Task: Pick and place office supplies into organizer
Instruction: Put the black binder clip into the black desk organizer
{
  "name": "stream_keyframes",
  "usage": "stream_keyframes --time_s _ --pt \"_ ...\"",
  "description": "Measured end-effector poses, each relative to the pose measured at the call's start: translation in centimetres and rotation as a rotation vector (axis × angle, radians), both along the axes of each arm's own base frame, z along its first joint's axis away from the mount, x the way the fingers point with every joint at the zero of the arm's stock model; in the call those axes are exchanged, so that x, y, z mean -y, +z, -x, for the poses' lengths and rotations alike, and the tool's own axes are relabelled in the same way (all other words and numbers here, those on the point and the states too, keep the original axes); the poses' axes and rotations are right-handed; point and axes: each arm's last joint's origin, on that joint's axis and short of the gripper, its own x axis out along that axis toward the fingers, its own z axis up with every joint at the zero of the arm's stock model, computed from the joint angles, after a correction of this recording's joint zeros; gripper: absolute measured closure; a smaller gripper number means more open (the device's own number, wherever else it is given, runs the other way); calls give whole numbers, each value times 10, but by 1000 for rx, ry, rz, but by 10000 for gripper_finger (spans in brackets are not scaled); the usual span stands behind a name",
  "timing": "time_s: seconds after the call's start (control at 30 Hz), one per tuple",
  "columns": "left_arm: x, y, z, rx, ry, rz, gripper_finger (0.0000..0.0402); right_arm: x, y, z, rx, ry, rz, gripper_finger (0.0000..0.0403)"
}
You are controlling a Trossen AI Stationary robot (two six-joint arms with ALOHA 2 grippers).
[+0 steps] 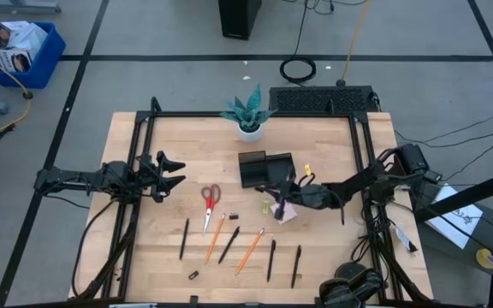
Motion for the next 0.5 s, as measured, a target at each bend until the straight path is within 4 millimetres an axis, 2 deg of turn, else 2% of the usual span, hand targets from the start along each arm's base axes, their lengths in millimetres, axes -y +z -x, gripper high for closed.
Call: stream_keyframes --time_s 0.23,0.37,0.5 --pt "0 1 0 12 1 -4 146 17 4 -9 -10 -17 -5 392" --pt "0 1 0 10 7 -18 146 23 3 -14 -99 -22 70 392" --pt "0 1 0 10 10 -18 146 27 2 -15 -128 -39 66 392"
